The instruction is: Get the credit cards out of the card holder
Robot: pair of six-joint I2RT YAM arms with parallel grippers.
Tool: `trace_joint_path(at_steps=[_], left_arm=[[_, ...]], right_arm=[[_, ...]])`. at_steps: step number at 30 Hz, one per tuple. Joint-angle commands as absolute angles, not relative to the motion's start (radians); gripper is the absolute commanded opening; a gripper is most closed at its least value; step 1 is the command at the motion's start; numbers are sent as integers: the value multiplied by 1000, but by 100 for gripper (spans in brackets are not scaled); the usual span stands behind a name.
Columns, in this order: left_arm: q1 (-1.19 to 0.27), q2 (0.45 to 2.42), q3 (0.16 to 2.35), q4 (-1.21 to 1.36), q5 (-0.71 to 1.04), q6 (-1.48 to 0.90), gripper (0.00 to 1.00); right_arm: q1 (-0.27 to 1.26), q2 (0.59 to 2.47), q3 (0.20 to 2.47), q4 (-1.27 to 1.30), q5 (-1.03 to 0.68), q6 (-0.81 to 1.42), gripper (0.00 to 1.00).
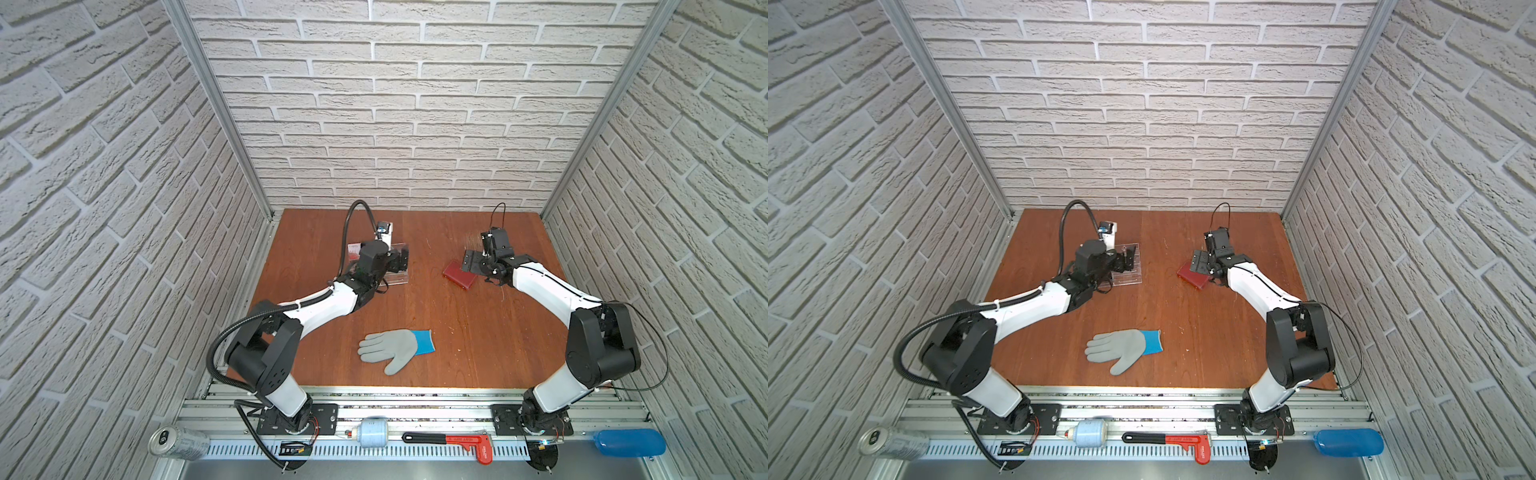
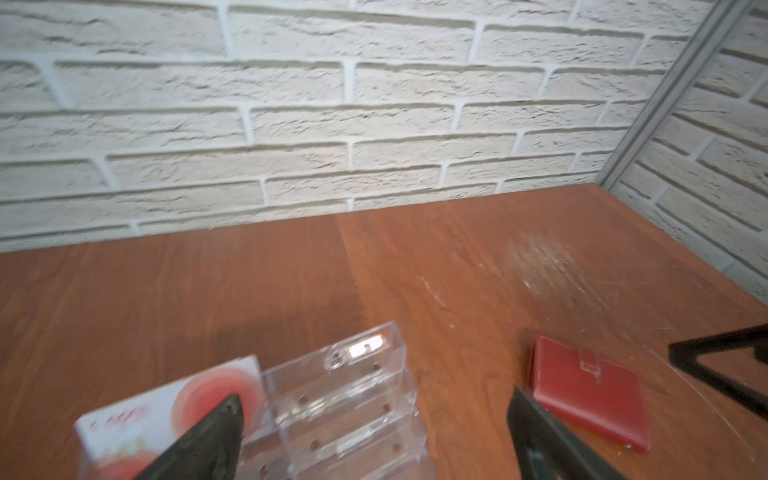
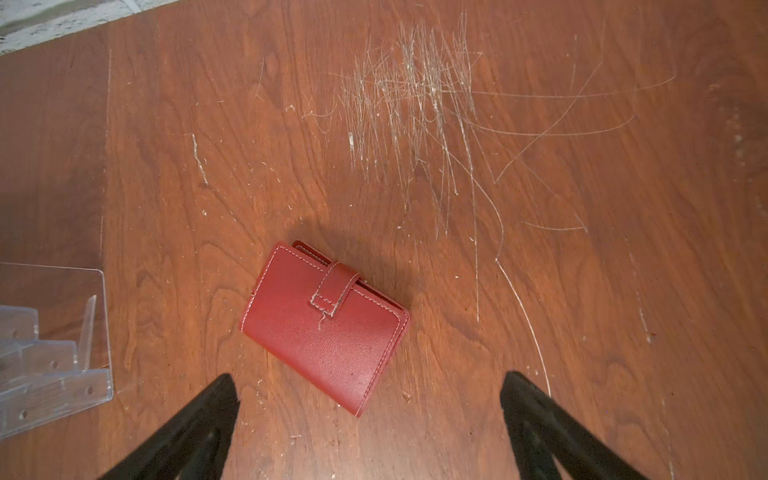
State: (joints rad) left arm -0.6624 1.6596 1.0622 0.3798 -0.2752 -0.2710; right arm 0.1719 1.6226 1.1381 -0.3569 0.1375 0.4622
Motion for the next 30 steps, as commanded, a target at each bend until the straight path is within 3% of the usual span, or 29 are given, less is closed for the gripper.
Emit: trace_joint_path(at_steps=[1,8,18,30], left_arm=[[-726,1750,1169,370,-302,-160,98],[-807,1906,1255,537,-232,-109,98],[-795,1972,1327,428,-73,-473,98],[-747,2006,1290,415,52,-733,98]], right_arm=[[140,1671,1171,-347,-35,458,100],[66,1801,1221,-307,-221,498,90],[10,1890,1235,-266,-286,506,85],[11,1937,1245,-259,-303,497,75]])
